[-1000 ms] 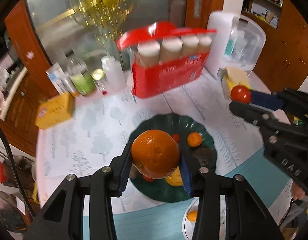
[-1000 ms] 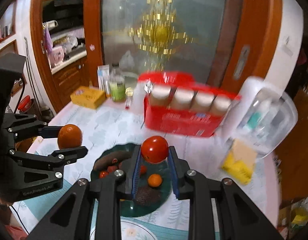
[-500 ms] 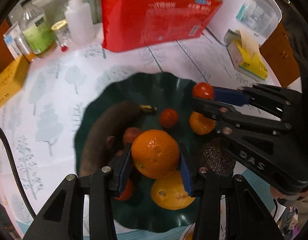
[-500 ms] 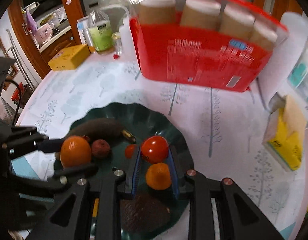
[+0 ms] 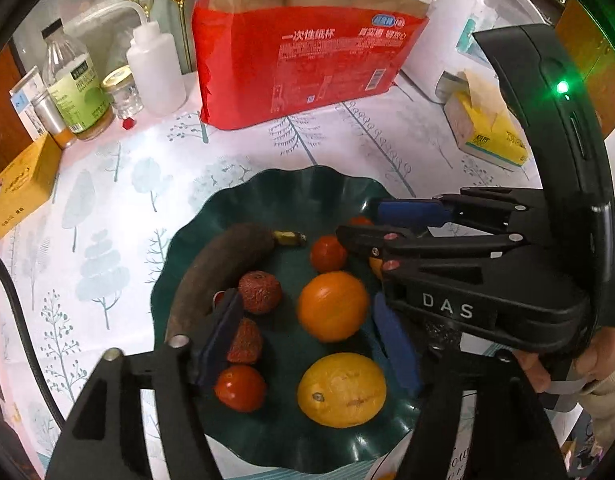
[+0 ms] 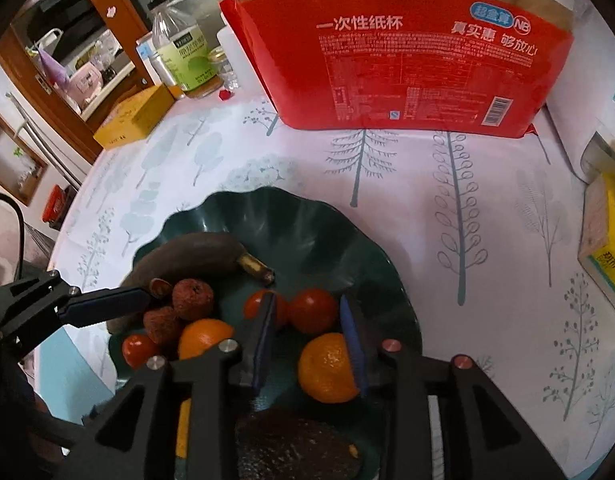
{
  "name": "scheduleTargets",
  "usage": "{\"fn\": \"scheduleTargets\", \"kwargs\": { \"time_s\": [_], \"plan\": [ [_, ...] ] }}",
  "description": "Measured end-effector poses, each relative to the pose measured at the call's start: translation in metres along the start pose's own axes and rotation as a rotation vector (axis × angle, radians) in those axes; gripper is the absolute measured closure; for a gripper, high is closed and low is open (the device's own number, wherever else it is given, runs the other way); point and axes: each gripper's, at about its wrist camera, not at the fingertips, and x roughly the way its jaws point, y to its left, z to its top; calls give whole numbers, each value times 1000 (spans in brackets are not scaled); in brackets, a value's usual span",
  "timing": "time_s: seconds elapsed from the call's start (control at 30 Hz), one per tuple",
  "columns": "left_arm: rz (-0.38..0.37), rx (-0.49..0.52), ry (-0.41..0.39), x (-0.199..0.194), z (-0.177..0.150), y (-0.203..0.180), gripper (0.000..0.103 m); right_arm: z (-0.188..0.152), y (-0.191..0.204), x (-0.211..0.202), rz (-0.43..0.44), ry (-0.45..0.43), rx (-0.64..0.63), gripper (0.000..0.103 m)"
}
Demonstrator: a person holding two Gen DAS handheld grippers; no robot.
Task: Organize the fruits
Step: 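Carry orange and cherry tomato onto the green plate and open both grippers, then withdraw both grippers and move the right gripper to the small orange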
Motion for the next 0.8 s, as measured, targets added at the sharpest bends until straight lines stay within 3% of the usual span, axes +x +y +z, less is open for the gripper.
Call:
{"fn": "scheduleTargets", "kwargs": {
  "time_s": [0.47,0.8],
  "plan": [
    [43,-18,-1,-34,-14,-6,17,-8,22,-44,-79,-74,-60,60],
    [72,-66,-68,-99,-38,-17,9,-32,36,-100,-129,-119,-65,60]
  ]
}}
